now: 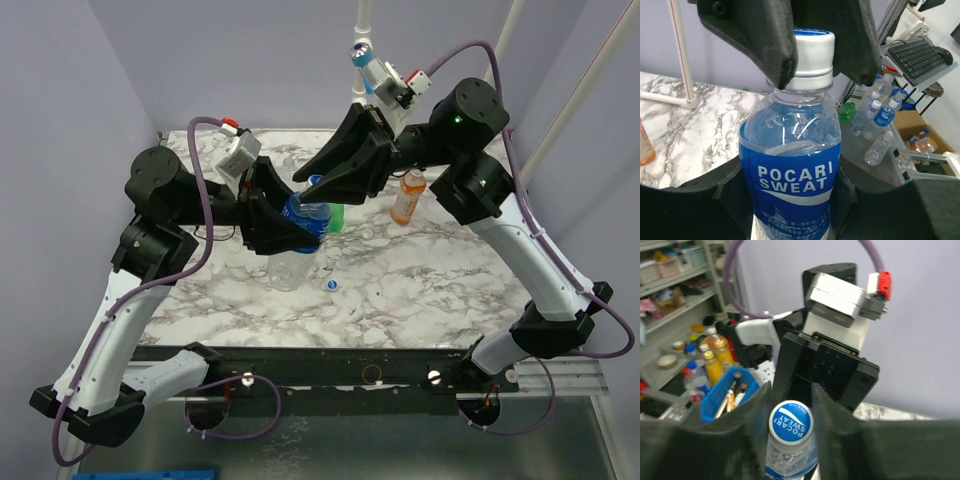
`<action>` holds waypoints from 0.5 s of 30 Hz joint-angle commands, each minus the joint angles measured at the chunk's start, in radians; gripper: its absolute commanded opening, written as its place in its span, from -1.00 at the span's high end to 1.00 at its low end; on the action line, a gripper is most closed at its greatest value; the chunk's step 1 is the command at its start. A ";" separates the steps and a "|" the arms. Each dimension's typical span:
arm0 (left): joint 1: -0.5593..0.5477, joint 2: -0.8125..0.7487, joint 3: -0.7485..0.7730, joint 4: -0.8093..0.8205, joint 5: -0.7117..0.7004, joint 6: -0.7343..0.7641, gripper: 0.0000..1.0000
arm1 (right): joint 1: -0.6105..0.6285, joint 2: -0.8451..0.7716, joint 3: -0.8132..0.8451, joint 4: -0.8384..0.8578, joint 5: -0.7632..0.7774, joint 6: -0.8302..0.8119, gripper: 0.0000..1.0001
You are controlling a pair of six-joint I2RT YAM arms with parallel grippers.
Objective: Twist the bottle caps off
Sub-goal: Unscrew the bottle cap from the plastic bottle.
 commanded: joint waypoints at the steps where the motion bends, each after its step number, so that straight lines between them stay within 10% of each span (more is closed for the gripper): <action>1: 0.008 -0.025 0.001 0.053 -0.089 0.041 1.00 | 0.005 -0.031 -0.001 -0.134 0.262 -0.108 0.04; 5: 0.008 -0.040 -0.033 0.001 -0.338 0.209 0.99 | 0.006 -0.051 -0.013 -0.146 0.636 -0.117 -0.98; 15: 0.002 -0.034 -0.093 -0.049 -0.742 0.463 1.00 | 0.006 0.093 0.222 -0.358 0.902 -0.057 -1.00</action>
